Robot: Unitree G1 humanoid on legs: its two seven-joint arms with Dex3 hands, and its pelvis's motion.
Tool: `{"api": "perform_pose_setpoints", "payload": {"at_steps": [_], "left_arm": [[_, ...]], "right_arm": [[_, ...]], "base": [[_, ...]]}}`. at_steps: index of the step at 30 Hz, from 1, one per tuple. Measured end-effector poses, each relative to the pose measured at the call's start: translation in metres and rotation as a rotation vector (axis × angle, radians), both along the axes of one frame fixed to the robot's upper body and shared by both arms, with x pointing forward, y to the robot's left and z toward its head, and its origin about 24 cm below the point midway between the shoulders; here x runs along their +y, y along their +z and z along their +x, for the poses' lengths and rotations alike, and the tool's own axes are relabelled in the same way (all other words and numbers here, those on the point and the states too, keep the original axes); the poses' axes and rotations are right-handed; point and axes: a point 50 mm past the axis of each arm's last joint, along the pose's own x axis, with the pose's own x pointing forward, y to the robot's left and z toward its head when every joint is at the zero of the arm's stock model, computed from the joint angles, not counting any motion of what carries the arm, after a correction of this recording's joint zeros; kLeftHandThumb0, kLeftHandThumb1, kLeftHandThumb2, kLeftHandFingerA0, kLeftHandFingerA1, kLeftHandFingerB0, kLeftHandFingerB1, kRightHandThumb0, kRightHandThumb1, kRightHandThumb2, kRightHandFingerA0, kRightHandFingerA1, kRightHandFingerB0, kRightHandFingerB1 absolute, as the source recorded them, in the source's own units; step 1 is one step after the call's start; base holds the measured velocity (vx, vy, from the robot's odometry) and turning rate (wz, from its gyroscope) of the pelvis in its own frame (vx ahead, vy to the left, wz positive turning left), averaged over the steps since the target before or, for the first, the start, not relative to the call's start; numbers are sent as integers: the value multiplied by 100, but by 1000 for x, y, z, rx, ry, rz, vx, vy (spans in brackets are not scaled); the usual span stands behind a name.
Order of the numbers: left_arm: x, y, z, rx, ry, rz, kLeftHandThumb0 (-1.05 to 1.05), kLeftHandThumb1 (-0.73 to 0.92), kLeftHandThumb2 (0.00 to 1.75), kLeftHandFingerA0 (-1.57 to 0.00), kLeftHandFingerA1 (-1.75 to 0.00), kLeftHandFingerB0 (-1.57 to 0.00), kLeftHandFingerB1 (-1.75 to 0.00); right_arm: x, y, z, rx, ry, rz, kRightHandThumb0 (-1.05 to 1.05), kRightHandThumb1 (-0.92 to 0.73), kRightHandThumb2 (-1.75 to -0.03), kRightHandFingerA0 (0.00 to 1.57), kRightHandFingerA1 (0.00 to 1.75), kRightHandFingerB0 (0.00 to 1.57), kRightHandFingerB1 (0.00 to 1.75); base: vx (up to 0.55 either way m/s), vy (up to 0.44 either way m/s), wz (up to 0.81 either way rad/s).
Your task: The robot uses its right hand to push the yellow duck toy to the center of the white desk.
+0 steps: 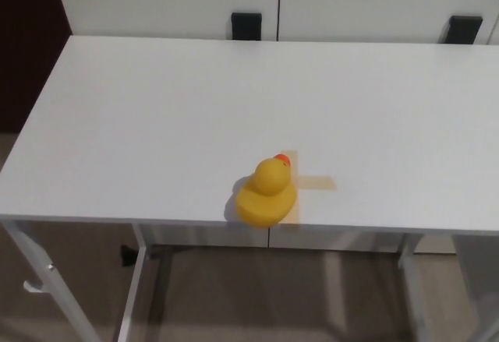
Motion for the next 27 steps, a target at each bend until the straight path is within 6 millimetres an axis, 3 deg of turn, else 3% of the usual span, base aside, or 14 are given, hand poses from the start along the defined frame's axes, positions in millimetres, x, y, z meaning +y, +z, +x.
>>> {"api": "perform_pose_setpoints", "payload": {"at_steps": [1, 2, 6, 7, 11, 12, 16, 17, 20, 21, 23, 27], "left_arm": [[1, 0, 0, 0, 0, 1, 19, -54, 152, -142, -93, -157, -84], [4, 1, -1, 3, 3, 11, 18, -48, 140, -157, -78, -154, -81], [8, 3, -3, 7, 4, 25, 18, -48, 140, -157, -78, -154, -81], [9, 3, -4, 9, 6, 26, 24, -51, 152, -148, -83, -156, -80], [11, 3, -7, 17, 12, 31, 27, -47, 154, -149, -83, -156, -79], [11, 3, -7, 17, 12, 31, 27, -50, 154, -143, -90, -156, -81], [13, 4, -8, 17, 16, 36, 27, -50, 154, -143, -90, -156, -81], [14, 4, -7, 15, 20, 36, 18, -49, 148, -147, -93, -149, -88], [15, 5, -7, 10, 30, 32, 23, -53, 156, -145, -92, -147, -85], [15, 5, -8, 8, 36, 31, 16, -52, 153, -134, -105, -148, -84], [16, 5, -8, 6, 44, 30, 15, -45, 143, -139, -98, -151, -87], [18, 6, -10, 4, 57, 31, 16, -48, 148, -141, -94, -153, -84]], "right_arm": [[1, -2, -2, 7, -2, 6, -8, -27, -105, 116, 55, 90, 54], [6, -11, -13, 47, -11, 44, -5, -28, -110, 114, 59, 87, 58], [10, -21, -24, 99, -23, 104, -5, -28, -110, 114, 59, 87, 58], [10, -21, -27, 96, -40, 114, -5, -30, -121, 111, 59, 85, 59], [7, -19, -36, 44, -114, 148, -6, -29, -122, 111, 60, 84, 59], [7, -19, -36, 44, -114, 148, 1, -23, -131, 109, 59, 84, 59], [6, -19, -38, -20, -163, 180, 1, -23, -131, 109, 59, 84, 59], [6, -19, -38, -40, -173, 190, -5, -25, -126, 111, 58, 85, 57], [6, -19, -37, -61, -177, 205, -9, -30, -115, 108, 60, 85, 58], [6, -19, -35, -63, -173, 209, -4, -27, -124, 107, 59, 84, 59], [7, -21, -32, -58, -160, 214, 1, -28, -123, 108, 59, 85, 59], [9, -23, -29, -51, -146, 223, -7, -29, -120, 110, 60, 85, 60]], "base": [[0, 0, 0], [0, 0, 0], [0, 0, 0], [0, 0, 0], [0, 0, 0], [0, 0, 0], [0, 0, 0], [0, 0, 0], [0, 0, 0], [0, 0, 0], [0, 0, 0], [0, 0, 0]]}}
